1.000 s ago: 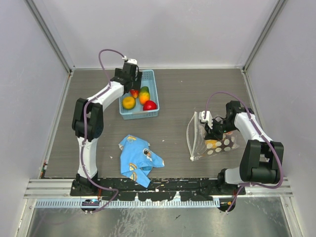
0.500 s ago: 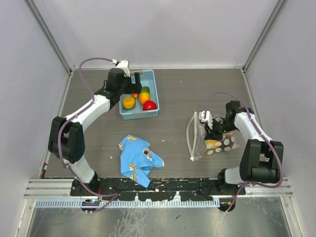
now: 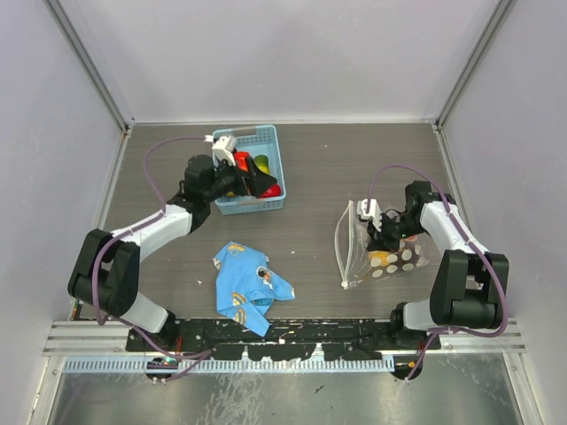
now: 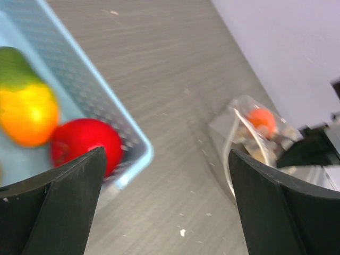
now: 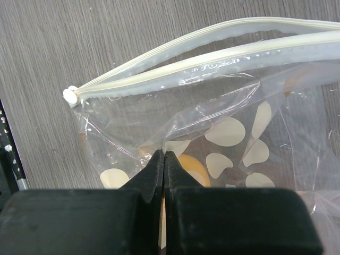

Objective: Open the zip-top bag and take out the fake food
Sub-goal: Pick up the fake fruit from the zipper food storage bag.

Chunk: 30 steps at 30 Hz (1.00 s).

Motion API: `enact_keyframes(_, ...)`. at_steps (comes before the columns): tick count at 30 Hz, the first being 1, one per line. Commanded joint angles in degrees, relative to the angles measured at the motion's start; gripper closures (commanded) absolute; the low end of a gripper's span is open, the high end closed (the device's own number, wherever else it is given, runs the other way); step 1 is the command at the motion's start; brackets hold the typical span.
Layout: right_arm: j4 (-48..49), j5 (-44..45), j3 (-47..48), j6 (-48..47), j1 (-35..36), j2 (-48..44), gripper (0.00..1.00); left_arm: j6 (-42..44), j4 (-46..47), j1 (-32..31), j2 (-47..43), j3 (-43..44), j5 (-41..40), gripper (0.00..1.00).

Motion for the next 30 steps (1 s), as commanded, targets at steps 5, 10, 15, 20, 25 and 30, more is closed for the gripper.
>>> enact_keyframes(5, -2.3, -2.2, 2.2, -1.5, 0.1, -2.5, 0.96, 4.4, 24.3, -14.6, -2.5, -9.0, 7.4, 0.02)
enact_keyframes(10, -3.4, -2.9, 2.4, -2.7, 0.1, -3.7, 0.95, 15.3, 33.0, -24.1, 0.9, -12.6, 2.3, 0.02)
enact_keyframes(15, -5.8, -3.9, 2.7, -5.4, 0.1, -4.5, 0.96, 19.5, 41.4, -29.6, 9.4, -12.3, -1.4, 0.16)
enact_keyframes(20, -6.8, -4.3, 2.6, -6.9, 0.1, -5.5, 0.96, 23.0, 44.2, -32.9, 16.9, -7.8, -2.3, 0.38)
enact_keyframes(25, -7.8, -4.0, 2.8, -8.0, 0.0, -4.4, 0.96, 26.6, 48.2, -34.8, 24.2, -4.8, -0.3, 0.42)
enact_keyframes(30, -9.5, -5.0, 3.3, -9.7, 0.0, -4.3, 0.96, 28.8, 50.8, -35.9, 27.8, -2.8, -0.1, 0.45)
